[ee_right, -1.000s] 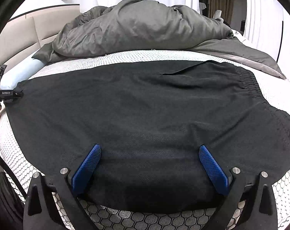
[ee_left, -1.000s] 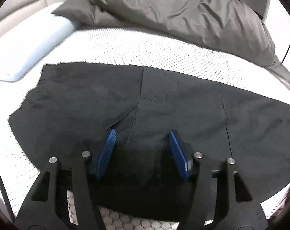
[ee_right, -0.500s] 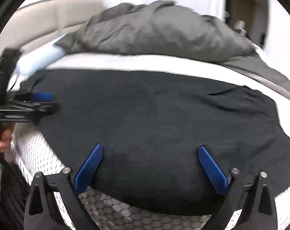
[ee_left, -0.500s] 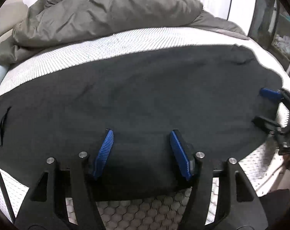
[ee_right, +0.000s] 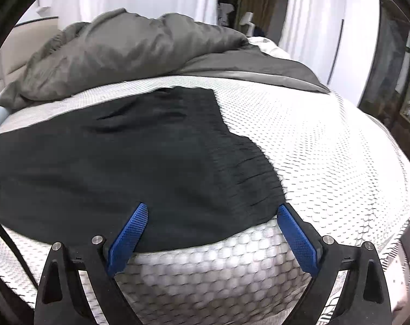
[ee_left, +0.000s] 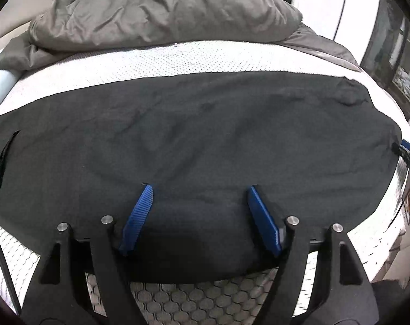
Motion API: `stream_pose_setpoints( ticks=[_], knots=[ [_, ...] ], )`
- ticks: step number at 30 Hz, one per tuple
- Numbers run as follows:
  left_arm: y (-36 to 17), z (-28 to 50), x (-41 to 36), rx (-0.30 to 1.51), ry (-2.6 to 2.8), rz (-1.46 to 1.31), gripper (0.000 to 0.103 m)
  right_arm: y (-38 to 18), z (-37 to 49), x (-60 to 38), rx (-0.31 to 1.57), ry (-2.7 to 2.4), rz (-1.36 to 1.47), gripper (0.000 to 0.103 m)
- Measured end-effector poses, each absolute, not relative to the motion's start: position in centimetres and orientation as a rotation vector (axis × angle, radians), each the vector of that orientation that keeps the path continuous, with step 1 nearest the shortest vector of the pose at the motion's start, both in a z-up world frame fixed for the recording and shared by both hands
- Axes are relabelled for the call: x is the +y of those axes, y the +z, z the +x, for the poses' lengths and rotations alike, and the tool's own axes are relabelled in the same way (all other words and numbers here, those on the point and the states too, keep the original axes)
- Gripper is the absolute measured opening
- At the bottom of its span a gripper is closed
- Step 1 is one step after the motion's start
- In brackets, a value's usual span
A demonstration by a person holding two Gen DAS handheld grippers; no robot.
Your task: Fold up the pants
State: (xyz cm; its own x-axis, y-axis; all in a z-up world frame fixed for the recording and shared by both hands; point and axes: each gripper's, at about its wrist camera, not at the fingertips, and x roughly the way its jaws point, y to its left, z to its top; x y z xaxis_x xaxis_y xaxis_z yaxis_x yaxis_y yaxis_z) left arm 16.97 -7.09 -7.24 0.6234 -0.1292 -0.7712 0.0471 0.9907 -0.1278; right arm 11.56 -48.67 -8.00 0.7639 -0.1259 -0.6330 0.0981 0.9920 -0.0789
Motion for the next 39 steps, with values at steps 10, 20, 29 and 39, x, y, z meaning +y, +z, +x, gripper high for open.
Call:
stream_pose_setpoints(
  ticks=[10,20,29,39],
  knots=[
    [-7.0,20.4,-8.6,0.943,-0.08,-0.056,0.071,-5.8,14.5,-36.5,0.639,0.162,-0.206,0.098],
    [-8.4,19.9,-7.0,0.899,-0.114,-0.099,0.073,-8.4,16.3,-45.4,0.735,0.106,-0.037,0.058],
    [-5.6,21.0,-7.1,0.878,-0.166,-0.203,0.072,-3.9,15.3,-35.8,0.676,0.192,-0.171,0.089],
    [-8.1,26.5,-4.1,0.989,-0.185,-0.213,0.027,-8.1,23.6,-22.5,0.841,0.286,-0.395,0.074]
  ],
)
